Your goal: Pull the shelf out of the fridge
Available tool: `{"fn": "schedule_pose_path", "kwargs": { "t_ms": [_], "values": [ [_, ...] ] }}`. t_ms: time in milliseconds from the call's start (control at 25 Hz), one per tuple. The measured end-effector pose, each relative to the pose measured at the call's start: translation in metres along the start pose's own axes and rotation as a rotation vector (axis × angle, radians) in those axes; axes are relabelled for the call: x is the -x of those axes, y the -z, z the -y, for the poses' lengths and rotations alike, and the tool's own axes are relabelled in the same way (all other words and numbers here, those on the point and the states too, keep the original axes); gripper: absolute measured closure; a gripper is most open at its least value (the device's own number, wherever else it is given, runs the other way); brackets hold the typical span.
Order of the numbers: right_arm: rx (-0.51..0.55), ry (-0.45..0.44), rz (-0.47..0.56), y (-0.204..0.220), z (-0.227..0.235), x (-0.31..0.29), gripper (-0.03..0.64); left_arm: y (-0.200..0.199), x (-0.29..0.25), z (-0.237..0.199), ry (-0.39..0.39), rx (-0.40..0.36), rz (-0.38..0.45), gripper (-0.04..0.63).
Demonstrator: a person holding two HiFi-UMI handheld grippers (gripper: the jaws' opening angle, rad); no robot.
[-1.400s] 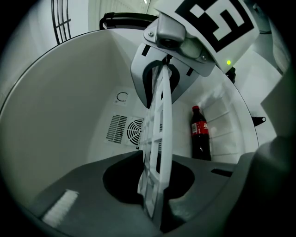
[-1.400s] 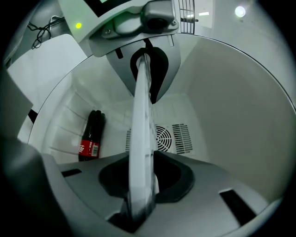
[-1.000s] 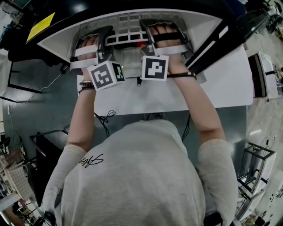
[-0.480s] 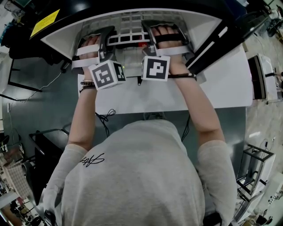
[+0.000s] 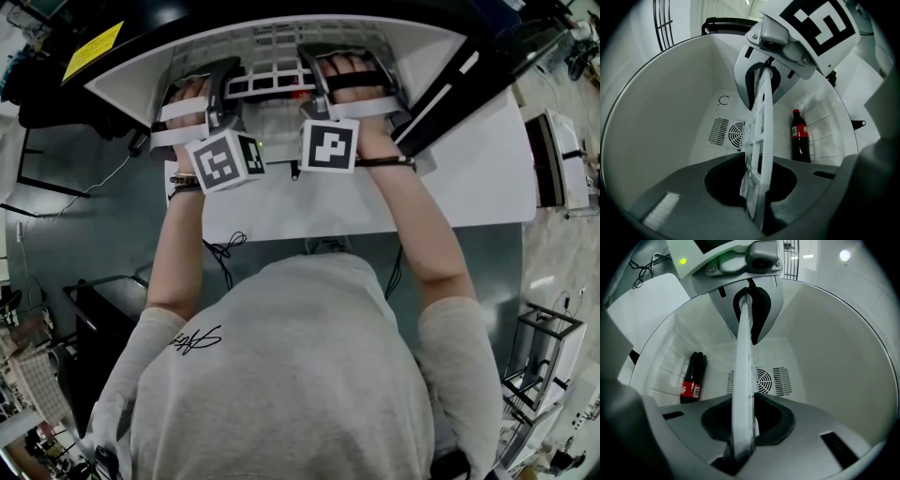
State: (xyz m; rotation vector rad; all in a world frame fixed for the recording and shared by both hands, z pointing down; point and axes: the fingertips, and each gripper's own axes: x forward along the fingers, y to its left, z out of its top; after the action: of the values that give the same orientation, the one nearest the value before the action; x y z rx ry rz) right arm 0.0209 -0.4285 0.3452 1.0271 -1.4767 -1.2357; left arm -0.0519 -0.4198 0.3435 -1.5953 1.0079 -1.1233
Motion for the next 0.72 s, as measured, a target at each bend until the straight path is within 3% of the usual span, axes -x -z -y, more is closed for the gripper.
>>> {"fn": "schedule_pose_path", "kwargs": {
  "t_ms": [720],
  "values": [
    [0.000,-0.005,-0.002,-0.003,-0.005,0.015,0.550,-0.003,0.015,0.005,0.005,0.004,0.003,0.555]
  ]
}}
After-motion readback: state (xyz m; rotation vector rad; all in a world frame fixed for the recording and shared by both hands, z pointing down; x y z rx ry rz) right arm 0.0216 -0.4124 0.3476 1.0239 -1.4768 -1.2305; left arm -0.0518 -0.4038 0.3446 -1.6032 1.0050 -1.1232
